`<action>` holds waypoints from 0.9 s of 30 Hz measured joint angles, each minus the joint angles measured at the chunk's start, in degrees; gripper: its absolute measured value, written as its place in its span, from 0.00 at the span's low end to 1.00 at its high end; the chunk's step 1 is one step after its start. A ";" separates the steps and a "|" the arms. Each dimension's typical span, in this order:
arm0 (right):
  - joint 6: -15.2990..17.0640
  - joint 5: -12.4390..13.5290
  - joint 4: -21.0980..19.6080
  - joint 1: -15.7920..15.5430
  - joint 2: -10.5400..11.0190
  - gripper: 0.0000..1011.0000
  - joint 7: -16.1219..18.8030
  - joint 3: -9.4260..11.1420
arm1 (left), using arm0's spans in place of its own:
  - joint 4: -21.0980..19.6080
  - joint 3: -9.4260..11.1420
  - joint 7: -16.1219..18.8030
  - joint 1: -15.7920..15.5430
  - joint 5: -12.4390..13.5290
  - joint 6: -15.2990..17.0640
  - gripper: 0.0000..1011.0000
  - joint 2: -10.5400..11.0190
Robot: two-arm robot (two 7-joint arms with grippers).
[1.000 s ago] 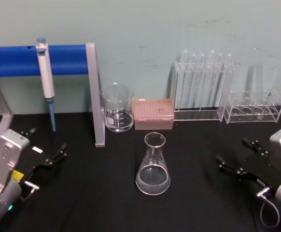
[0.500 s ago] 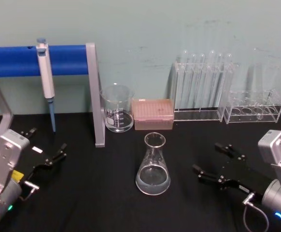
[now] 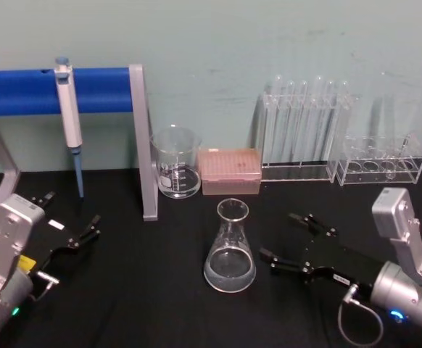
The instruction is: Grasp the erlenmeyer flask with one hand, shake it three times, then place it back.
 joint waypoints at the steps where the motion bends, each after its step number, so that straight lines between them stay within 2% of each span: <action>1: -0.04 0.20 0.37 0.29 -0.27 0.99 0.46 -0.03 | 0.00 0.00 0.00 0.00 0.00 0.00 0.99 0.00; 13: -0.64 1.55 5.89 4.98 -3.43 0.99 5.13 -1.70 | 0.00 0.00 0.00 0.00 0.00 0.00 0.99 0.00; 27: -2.35 1.18 12.19 10.13 -6.55 0.99 7.52 -3.77 | 0.00 0.00 0.00 0.00 0.00 0.00 0.99 0.00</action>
